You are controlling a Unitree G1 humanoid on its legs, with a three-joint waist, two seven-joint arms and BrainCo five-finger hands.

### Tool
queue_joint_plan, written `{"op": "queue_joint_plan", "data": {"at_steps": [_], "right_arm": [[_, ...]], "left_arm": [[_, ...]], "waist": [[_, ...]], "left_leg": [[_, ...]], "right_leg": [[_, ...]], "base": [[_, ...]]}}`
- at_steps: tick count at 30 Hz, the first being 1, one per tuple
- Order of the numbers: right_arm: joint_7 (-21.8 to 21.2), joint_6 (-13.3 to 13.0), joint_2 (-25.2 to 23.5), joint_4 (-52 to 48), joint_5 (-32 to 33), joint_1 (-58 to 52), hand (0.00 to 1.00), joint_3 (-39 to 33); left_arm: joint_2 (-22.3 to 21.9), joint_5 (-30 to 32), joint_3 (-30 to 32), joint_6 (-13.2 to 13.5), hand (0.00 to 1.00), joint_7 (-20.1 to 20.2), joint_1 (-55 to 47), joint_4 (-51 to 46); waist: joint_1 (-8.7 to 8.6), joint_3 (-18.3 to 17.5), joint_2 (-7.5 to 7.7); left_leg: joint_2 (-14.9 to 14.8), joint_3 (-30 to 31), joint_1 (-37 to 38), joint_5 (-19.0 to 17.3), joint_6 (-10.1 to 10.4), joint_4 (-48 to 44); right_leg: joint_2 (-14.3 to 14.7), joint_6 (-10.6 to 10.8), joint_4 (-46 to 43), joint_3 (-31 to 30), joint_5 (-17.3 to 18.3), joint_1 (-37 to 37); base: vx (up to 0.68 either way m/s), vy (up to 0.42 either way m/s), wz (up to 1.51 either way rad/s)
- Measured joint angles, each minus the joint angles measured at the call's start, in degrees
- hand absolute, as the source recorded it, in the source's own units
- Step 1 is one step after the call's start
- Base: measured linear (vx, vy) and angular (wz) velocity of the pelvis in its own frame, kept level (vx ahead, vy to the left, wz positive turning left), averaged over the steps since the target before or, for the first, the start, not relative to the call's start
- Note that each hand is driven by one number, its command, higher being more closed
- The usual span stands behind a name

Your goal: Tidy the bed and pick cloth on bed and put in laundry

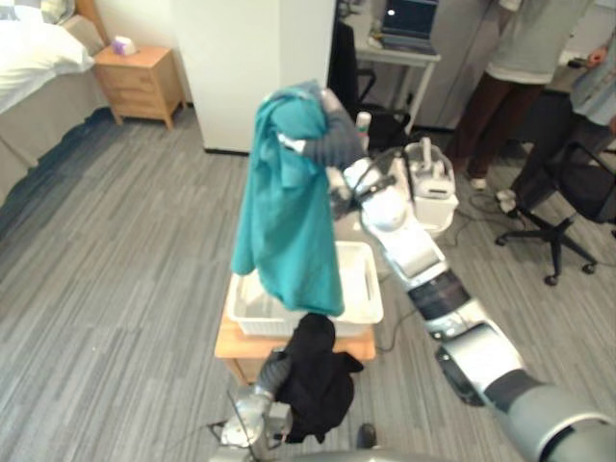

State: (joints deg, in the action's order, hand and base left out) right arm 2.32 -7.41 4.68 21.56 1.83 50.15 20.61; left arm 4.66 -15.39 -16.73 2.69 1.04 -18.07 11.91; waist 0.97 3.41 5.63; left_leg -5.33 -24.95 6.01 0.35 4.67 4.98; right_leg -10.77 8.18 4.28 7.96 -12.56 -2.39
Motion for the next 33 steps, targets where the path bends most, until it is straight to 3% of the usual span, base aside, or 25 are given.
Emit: {"op": "queue_joint_plan", "data": {"at_steps": [3,8,11,15,19,23,26,30,31,33], "right_arm": [[0.0,1.1,0.0,5.2,-2.1,0.9,1.00,0.0],[0.4,2.1,0.6,15.3,-4.7,8.4,1.00,-3.5],[1.2,2.9,4.3,20.4,-4.9,12.8,1.00,-7.8],[1.6,4.3,9.9,22.2,-4.9,13.4,1.00,-12.0],[2.8,4.5,11.4,21.4,-4.8,12.2,1.00,-14.3],[3.0,4.6,9.7,15.5,-4.7,2.5,1.00,-15.4],[2.9,5.4,5.3,12.9,-4.7,-5.6,1.00,-14.8],[2.4,5.5,1.6,8.5,-5.0,-12.2,1.00,-9.7],[2.3,5.5,0.6,7.4,-6.0,-13.3,0.00,-8.1],[1.7,5.4,-0.5,5.6,-7.2,-14.5,0.00,-6.2]], "left_arm": [[0.2,0.0,0.1,0.2,1.00,0.1,0.1,0.0],[1.4,-0.5,0.2,0.6,1.00,0.3,1.7,-0.1],[1.9,-0.9,0.6,0.9,1.00,1.4,3.4,-0.4],[2.2,-1.9,0.1,1.6,1.00,2.0,4.2,-1.4],[2.1,-2.0,-0.6,1.6,1.00,2.6,4.5,-2.7],[1.3,-2.0,-0.5,1.7,1.00,2.7,4.6,-3.2],[1.2,-2.0,-0.4,1.7,1.00,2.6,4.6,-3.2],[1.0,-1.8,0.7,1.7,1.00,2.6,4.5,-3.2],[0.9,-1.8,1.3,1.7,1.00,2.5,4.4,-3.2],[0.7,-1.6,2.0,1.7,1.00,2.4,3.9,-3.4]], "waist": [[0.17,0.7,-0.62],[0.29,6.0,-2.16],[0.66,9.8,-4.38],[1.33,12.4,-5.89],[1.24,13.1,-6.82],[1.19,13.3,-7.15],[1.32,13.3,-7.13],[0.90,13.3,-7.13],[0.54,13.3,-7.13],[-0.16,13.3,-7.12]], "left_leg": [[-0.2,1.1,-2.3,0.4,0.1,-0.7],[-0.6,1.8,-7.6,0.4,0.6,-3.4],[-1.3,3.3,-11.0,2.3,0.8,-3.8],[-2.0,3.9,-12.7,3.6,1.1,-2.6],[-2.0,2.7,-12.5,3.8,0.9,-2.1],[-2.0,1.2,-11.8,3.3,0.7,-2.1],[-2.1,0.3,-11.5,2.0,0.7,-3.3],[-2.5,-0.5,-11.4,0.5,0.7,-5.5],[-2.7,-0.5,-11.4,0.3,0.7,-5.9],[-2.7,-0.5,-11.2,0.1,0.6,-5.9]], "right_leg": [[0.0,-0.4,0.0,0.5,0.3,-1.4],[-0.4,-2.1,-0.1,1.8,1.6,-4.5],[-0.2,-2.1,-0.2,3.3,1.7,-7.3],[0.8,-2.2,-0.2,4.1,1.6,-9.2],[0.9,-1.7,-0.1,2.6,1.2,-10.1],[1.1,-1.3,0.0,1.1,0.9,-10.2],[0.8,-1.3,0.0,-0.2,0.9,-10.1],[0.8,-1.3,0.0,-1.0,0.9,-9.6],[0.9,-1.3,0.2,-1.0,0.9,-9.3],[0.9,-1.3,0.5,-1.1,0.9,-8.8]], "base": [[-0.04,-0.067,0.13],[-0.08,-0.074,0.12],[-0.05,-0.075,0.23],[-0.02,-0.029,0.06],[0.06,0.008,-0.19],[0.06,0.014,-0.15],[0.04,0.013,-0.19],[0.00,0.001,-0.10],[0.00,0.000,0.00],[-0.03,-0.013,0.01]]}}
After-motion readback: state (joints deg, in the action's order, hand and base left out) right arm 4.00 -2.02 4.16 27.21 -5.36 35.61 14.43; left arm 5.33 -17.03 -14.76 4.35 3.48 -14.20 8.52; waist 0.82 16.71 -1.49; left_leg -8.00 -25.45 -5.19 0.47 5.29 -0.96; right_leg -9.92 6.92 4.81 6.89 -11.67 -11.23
